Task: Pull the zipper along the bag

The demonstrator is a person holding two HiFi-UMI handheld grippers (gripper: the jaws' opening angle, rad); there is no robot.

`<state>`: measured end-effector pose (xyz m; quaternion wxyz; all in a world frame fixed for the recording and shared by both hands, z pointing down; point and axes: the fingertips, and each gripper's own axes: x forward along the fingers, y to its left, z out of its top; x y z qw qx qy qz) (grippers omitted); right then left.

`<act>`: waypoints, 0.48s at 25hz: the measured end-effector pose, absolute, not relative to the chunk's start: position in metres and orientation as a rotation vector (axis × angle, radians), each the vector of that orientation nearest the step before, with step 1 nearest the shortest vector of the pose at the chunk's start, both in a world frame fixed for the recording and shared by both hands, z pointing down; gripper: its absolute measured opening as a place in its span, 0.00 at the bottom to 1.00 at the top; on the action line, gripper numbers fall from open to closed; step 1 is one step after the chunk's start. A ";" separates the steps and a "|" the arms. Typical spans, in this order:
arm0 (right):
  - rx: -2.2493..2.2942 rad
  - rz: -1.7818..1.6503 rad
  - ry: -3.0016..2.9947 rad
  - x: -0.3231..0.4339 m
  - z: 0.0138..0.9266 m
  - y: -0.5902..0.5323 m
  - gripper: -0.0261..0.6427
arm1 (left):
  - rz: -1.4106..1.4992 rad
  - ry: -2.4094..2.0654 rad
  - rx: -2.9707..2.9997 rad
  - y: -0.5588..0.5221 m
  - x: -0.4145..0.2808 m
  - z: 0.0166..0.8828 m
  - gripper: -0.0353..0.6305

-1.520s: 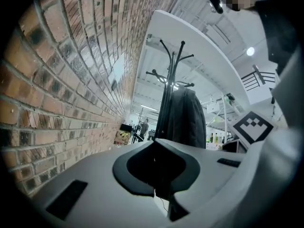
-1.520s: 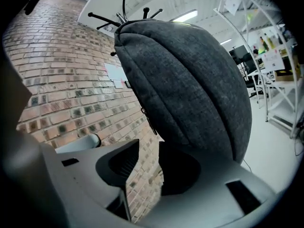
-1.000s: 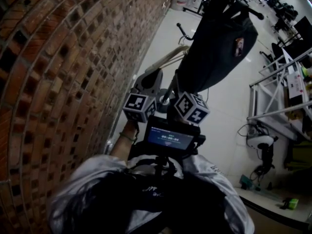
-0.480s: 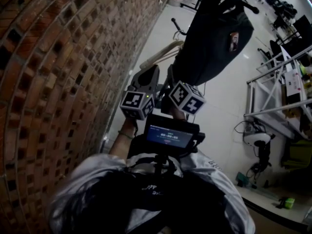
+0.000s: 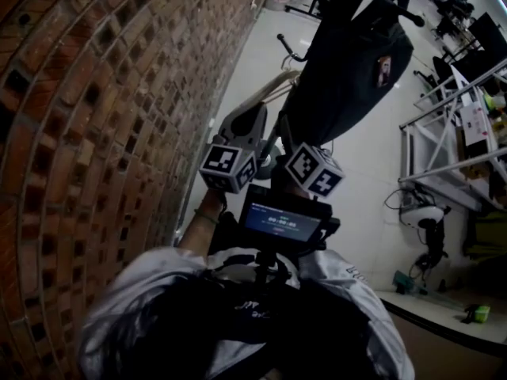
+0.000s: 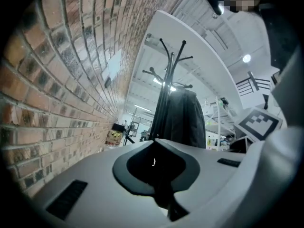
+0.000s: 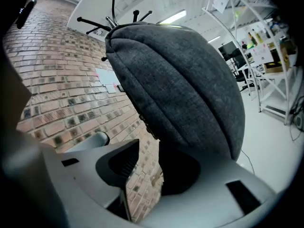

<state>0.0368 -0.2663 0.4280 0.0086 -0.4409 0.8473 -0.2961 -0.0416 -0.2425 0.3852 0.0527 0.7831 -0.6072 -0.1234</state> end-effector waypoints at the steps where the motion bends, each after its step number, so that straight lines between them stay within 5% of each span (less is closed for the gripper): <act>1: -1.391 -0.936 2.611 0.039 0.427 -0.267 0.25 | -0.356 -1.821 2.413 -0.246 -0.041 0.382 0.07; 12: -1.559 -0.962 2.334 0.038 0.428 -0.279 0.25 | -0.315 -1.556 2.566 -0.265 -0.049 0.393 0.07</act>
